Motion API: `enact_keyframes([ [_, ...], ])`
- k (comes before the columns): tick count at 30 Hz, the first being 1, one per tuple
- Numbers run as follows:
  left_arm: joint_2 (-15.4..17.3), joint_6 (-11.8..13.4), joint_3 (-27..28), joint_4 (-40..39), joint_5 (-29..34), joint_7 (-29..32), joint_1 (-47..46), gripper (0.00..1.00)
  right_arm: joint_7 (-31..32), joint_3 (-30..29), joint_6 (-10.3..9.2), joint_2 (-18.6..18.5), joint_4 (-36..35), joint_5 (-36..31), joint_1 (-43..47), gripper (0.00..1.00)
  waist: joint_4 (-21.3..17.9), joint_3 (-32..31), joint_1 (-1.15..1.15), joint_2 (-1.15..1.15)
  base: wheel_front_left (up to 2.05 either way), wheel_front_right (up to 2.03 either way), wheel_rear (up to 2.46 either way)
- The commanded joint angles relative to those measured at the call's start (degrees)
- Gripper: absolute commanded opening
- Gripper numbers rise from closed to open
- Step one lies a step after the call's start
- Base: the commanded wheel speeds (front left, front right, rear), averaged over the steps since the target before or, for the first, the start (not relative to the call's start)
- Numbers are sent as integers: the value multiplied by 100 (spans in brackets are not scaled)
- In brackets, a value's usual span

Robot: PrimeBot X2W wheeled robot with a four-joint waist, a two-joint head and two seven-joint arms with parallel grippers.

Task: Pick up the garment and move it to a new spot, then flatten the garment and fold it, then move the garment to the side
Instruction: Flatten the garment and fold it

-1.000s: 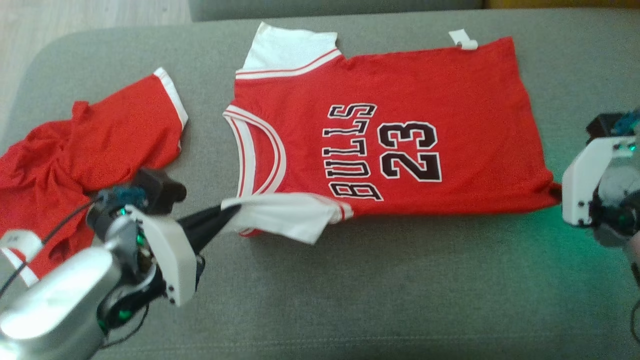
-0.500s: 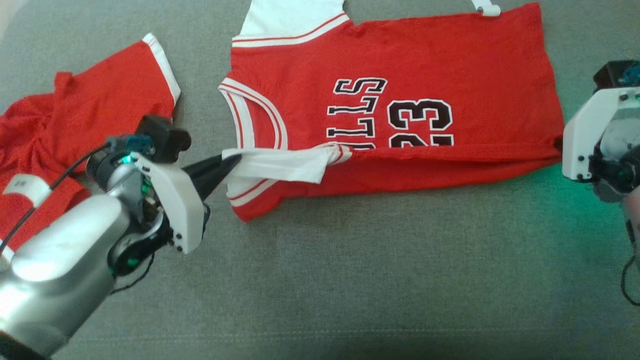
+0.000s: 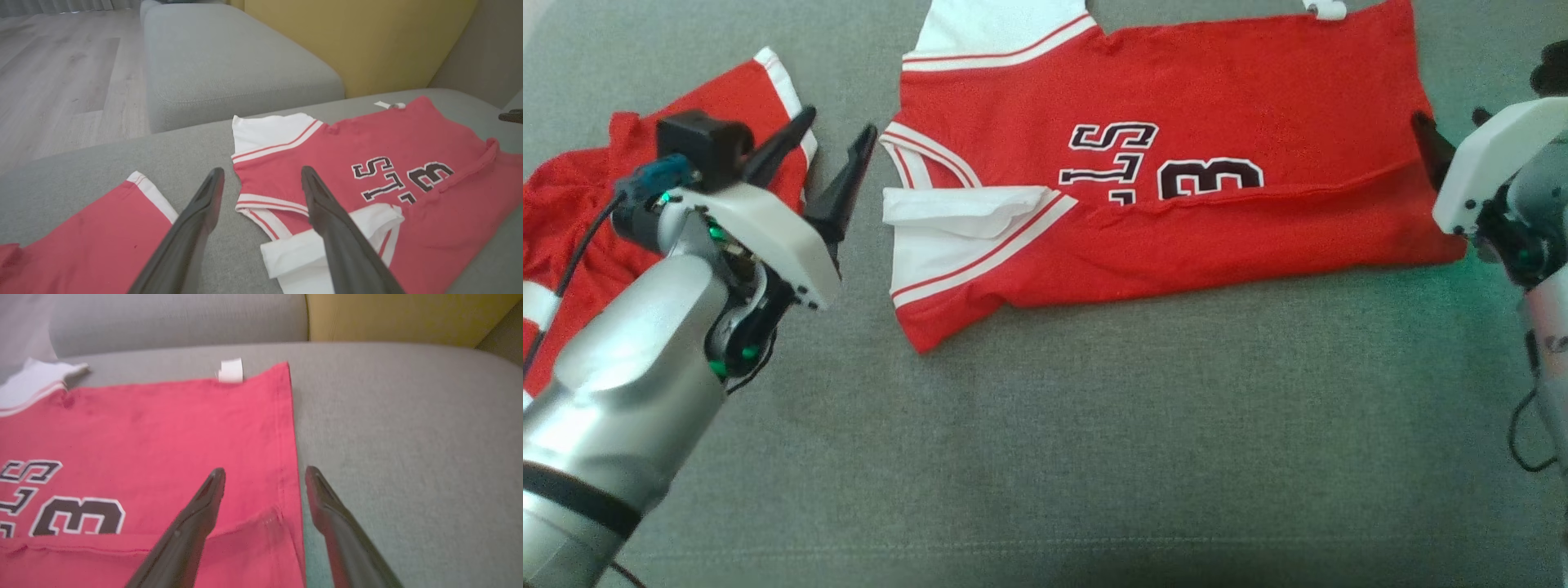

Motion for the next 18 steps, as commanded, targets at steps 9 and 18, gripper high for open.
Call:
enact_keyframes([
  [9,-505,740,2152,-900,579,-346,733,100,-2106,189,37,302,-542,151,695,100,-95,-519,0,0,0,0,0],
  [18,-1482,928,3743,-2076,1972,-348,2529,100,-3594,191,37,518,-1166,-475,1742,100,-193,-934,0,0,0,0,0],
])
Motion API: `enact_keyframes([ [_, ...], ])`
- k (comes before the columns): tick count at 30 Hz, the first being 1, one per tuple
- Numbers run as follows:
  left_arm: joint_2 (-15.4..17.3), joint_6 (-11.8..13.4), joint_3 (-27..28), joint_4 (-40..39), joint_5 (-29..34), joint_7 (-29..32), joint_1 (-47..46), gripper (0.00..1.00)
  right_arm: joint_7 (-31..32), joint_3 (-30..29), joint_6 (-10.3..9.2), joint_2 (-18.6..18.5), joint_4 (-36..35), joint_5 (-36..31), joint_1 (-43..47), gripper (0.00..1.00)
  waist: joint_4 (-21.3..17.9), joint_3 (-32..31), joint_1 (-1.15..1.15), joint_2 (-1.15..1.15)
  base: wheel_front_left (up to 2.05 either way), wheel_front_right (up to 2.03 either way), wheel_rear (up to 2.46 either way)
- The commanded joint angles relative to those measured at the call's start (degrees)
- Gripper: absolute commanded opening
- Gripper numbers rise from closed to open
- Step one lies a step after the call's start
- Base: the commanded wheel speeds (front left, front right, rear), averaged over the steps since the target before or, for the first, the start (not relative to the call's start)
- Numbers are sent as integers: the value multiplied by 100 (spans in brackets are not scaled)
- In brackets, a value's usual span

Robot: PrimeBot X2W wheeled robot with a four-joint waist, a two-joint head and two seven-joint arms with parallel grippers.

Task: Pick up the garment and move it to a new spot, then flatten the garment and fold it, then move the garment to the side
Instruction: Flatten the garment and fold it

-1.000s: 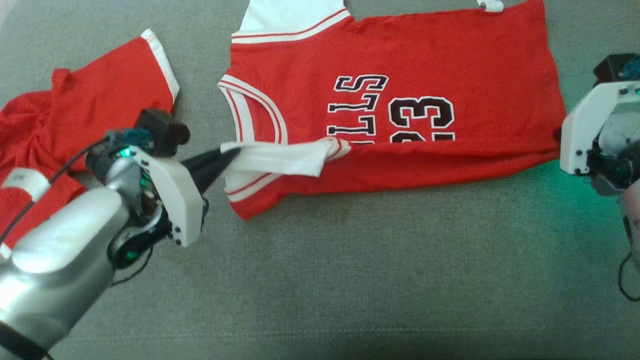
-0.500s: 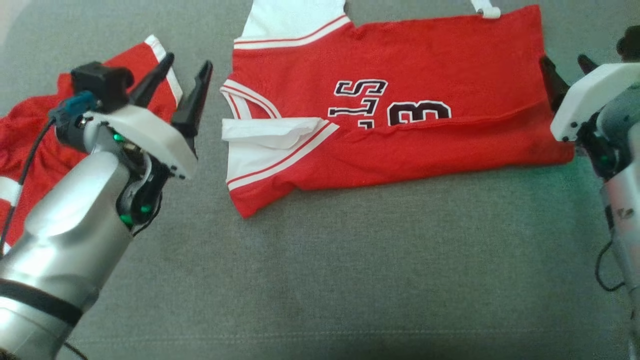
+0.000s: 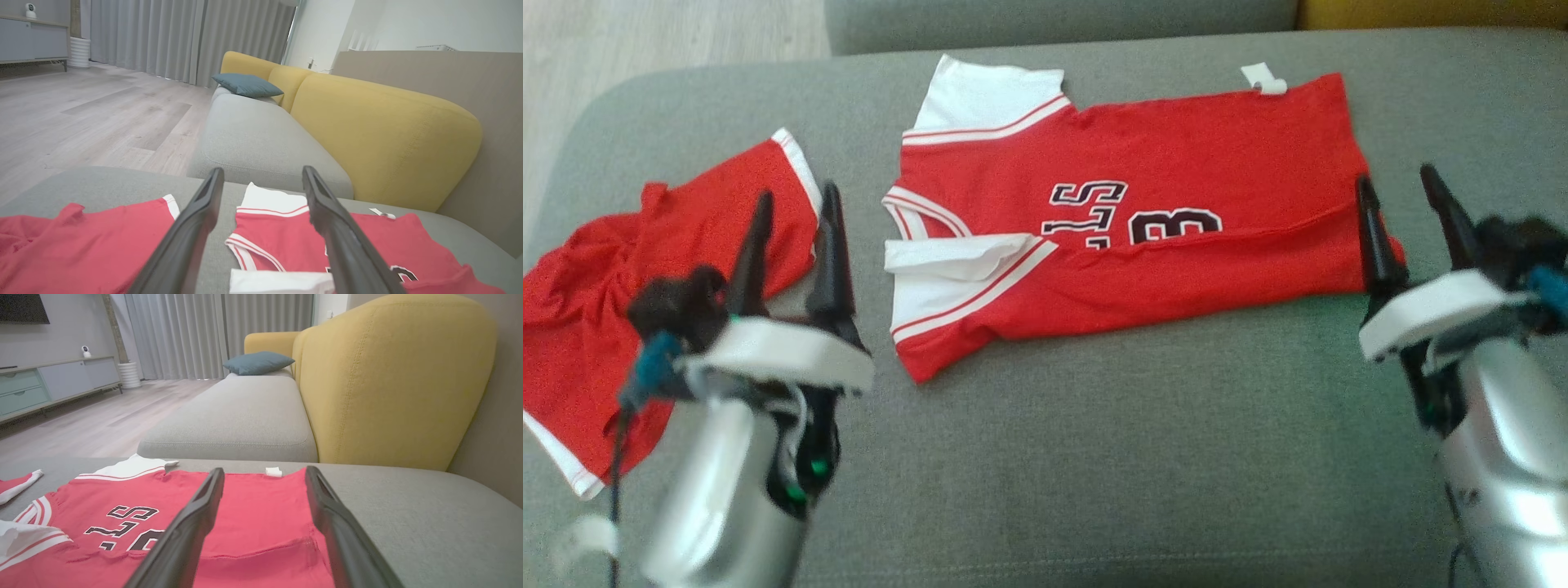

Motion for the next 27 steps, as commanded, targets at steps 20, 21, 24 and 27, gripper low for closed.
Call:
enact_keyframes([
  [20,-790,-633,463,1410,1379,3,591,100,-281,-804,37,921,-1349,-1480,1272,100,-235,-126,0,0,0,0,0],
  [21,-787,-642,451,1548,1386,27,491,100,-269,-801,37,926,-1381,-1494,1245,100,-255,-78,0,0,0,0,0],
  [24,-777,-608,479,1984,1356,174,212,100,-231,-787,37,932,-1459,-1527,1169,100,-326,58,0,0,0,0,0],
  [27,-729,-540,482,2406,1378,374,-59,100,-197,-834,37,952,-1532,-1503,1110,100,-381,180,0,0,0,0,0],
])
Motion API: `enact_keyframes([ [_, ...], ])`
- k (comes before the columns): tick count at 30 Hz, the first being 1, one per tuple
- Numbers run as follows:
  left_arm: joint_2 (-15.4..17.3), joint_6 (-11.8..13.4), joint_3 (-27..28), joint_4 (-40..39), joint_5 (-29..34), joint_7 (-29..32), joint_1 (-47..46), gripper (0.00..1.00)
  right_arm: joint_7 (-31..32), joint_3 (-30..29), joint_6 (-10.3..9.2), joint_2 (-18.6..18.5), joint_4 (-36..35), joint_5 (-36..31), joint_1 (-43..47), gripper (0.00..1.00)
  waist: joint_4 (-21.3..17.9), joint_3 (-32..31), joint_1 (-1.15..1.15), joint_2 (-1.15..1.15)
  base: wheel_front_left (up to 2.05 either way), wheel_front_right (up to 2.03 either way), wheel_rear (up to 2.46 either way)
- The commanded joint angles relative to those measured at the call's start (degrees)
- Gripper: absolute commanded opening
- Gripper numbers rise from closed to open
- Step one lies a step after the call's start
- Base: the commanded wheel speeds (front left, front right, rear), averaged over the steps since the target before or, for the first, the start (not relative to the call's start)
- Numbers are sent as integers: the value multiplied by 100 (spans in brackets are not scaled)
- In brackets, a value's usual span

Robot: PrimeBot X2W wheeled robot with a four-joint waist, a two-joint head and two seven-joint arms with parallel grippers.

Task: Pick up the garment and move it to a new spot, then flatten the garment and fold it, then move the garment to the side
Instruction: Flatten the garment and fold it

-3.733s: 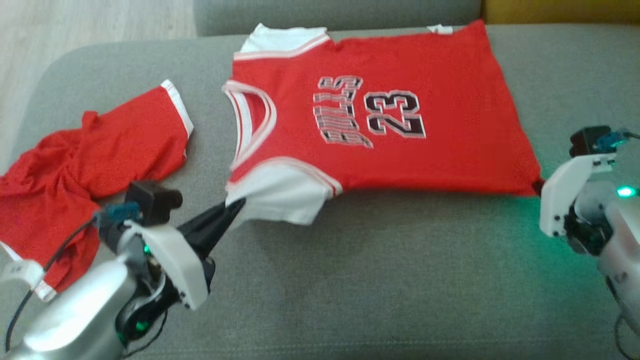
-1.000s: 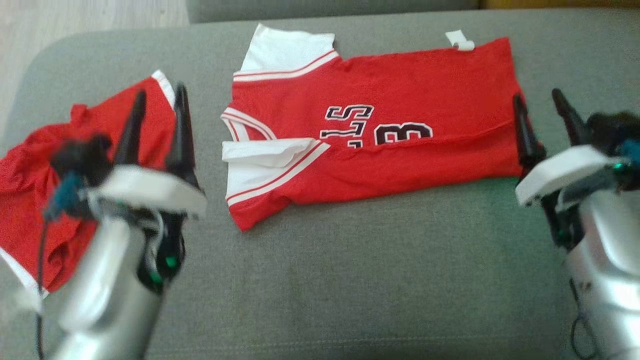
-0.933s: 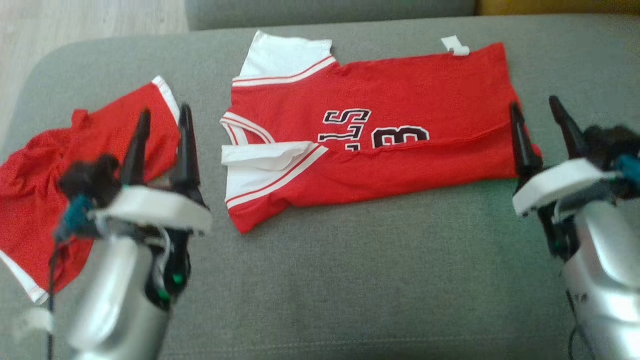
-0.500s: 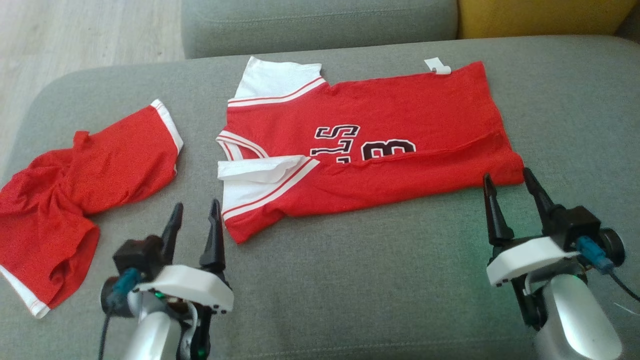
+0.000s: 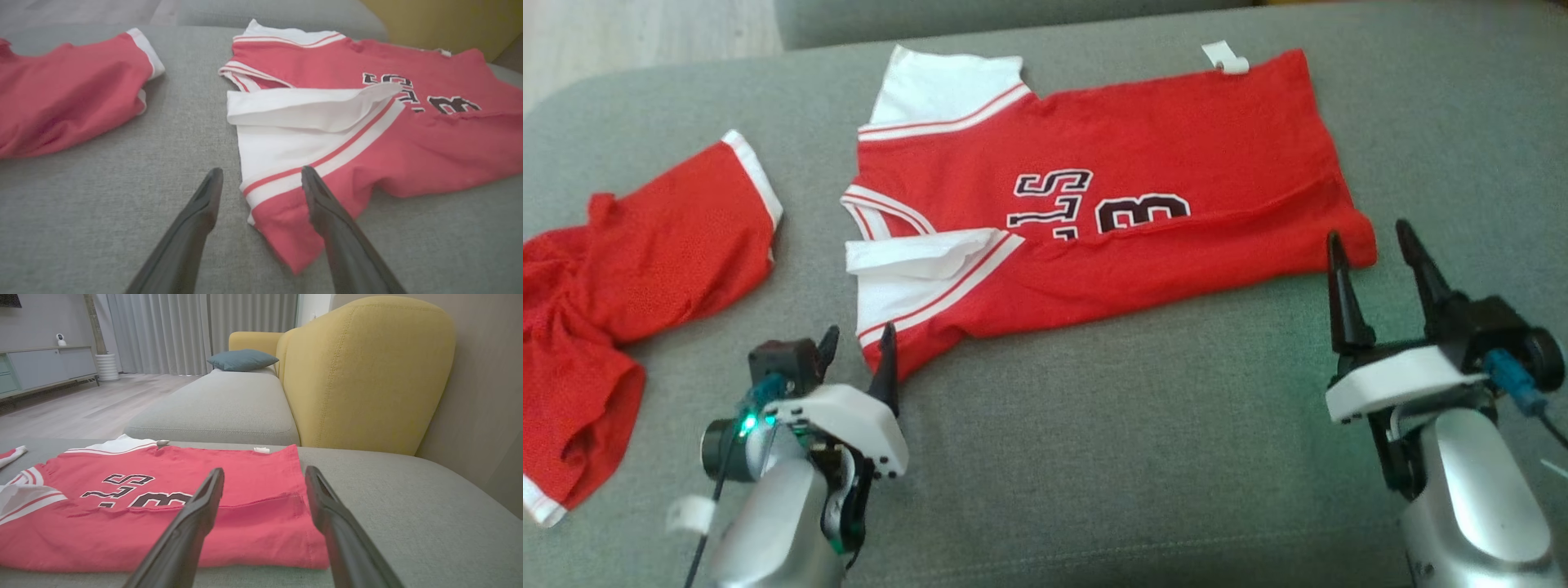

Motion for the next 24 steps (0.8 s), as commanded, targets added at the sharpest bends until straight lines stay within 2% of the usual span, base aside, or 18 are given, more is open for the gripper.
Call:
enact_keyframes([
  [1,120,45,154,40,32,82,-297,100,22,94,37,50,-228,1,-234,100,-64,104,0,0,0,0,0],
  [6,194,-1,17,631,102,432,-560,100,36,106,37,54,-294,-11,-290,100,-142,217,0,0,0,0,0],
  [9,217,-99,-57,887,105,544,-660,100,51,79,37,56,-323,-33,-323,100,-174,255,0,0,0,0,0],
  [12,213,-300,-164,1070,91,638,-731,100,80,22,37,54,-332,-90,-357,100,-191,285,0,0,0,0,0],
  [13,217,-358,-200,1100,97,631,-757,4,96,-9,37,53,-327,-111,-370,100,-191,294,0,0,0,0,0],
  [14,217,-358,-200,1100,97,631,-757,4,96,-9,37,53,-327,-111,-370,100,-191,294,0,0,0,0,0],
  [15,227,-389,-234,1118,118,602,-781,0,119,-47,37,54,-317,-131,-385,100,-189,302,0,0,0,0,0],
  [24,291,-203,-310,646,335,-265,-1038,0,832,-646,37,128,244,-86,-692,100,0,371,0,0,0,0,0],
])
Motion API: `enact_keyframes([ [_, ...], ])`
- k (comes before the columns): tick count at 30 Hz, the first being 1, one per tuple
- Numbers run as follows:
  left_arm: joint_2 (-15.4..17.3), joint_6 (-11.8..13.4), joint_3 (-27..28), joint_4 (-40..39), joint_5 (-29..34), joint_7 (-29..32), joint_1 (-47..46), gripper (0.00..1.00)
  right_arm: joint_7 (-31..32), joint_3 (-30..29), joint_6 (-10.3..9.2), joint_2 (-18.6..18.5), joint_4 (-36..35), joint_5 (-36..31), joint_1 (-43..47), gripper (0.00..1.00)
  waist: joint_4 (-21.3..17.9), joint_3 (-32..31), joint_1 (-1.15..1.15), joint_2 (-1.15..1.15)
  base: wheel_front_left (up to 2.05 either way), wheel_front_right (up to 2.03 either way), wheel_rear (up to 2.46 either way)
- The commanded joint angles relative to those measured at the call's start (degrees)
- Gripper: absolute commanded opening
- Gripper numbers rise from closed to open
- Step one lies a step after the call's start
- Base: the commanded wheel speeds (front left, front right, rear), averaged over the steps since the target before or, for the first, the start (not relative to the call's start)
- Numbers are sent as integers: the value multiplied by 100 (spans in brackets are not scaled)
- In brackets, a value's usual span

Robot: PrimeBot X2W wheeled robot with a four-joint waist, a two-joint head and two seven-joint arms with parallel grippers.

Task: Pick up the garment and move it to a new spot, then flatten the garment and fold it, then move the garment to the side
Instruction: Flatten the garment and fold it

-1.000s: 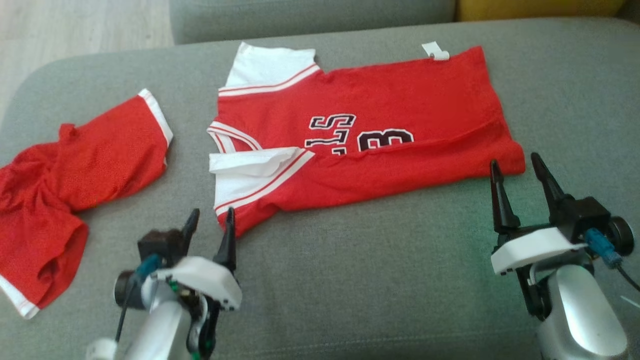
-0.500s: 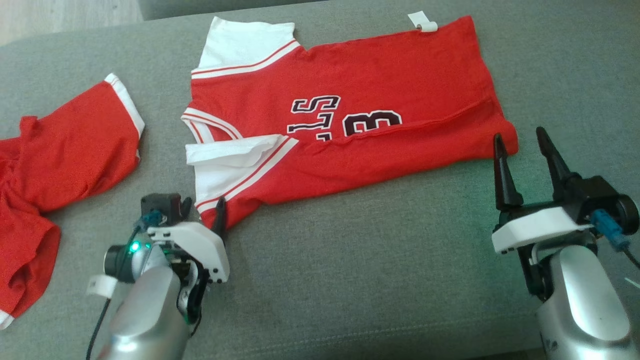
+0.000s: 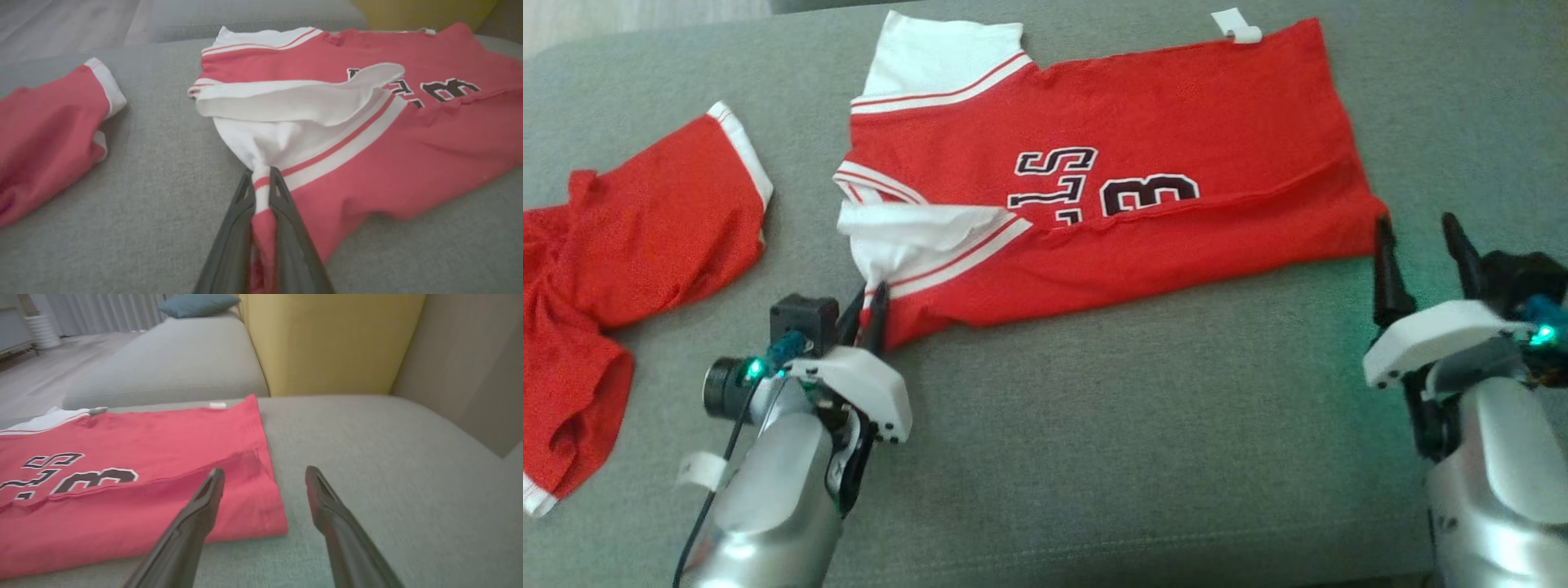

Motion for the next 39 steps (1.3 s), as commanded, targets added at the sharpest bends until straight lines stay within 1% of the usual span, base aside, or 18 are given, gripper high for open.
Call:
enact_keyframes([
  [1,137,52,182,-218,39,-76,-229,0,44,51,37,34,-109,85,-221,100,46,23,0,0,0,0,0],
  [5,139,93,72,-691,207,-154,-236,0,447,-320,37,65,371,130,-504,100,197,97,0,0,0,0,0],
  [8,158,68,-35,-1106,328,-171,-193,0,737,-598,37,86,794,133,-804,100,317,197,0,0,0,0,0],
  [10,160,38,-70,-1246,343,-173,-164,0,847,-731,37,94,980,126,-936,100,362,236,0,0,0,0,0],
  [23,247,18,-176,-1627,403,-177,-97,0,1154,-1536,37,119,1890,-458,-1622,100,444,426,0,0,0,0,0],
  [24,252,21,-177,-1642,403,-177,-99,0,1186,-1539,37,121,1965,-487,-1657,82,446,432,0,0,0,0,0],
  [25,257,26,-175,-1654,400,-177,-102,0,1194,-1537,37,122,2028,-494,-1691,5,445,436,0,0,0,0,0],
  [26,264,33,-172,-1663,398,-177,-104,0,1180,-1545,37,124,2080,-487,-1720,0,443,436,0,0,0,0,0],
  [34,330,87,-136,-1646,365,-177,-29,0,1049,-1570,37,129,2368,-431,-1714,0,389,295,0,0,0,0,0],
  [39,379,117,-110,-1608,321,-177,99,0,976,-1580,37,85,2451,-277,-1529,0,334,72,0,0,0,0,0],
])
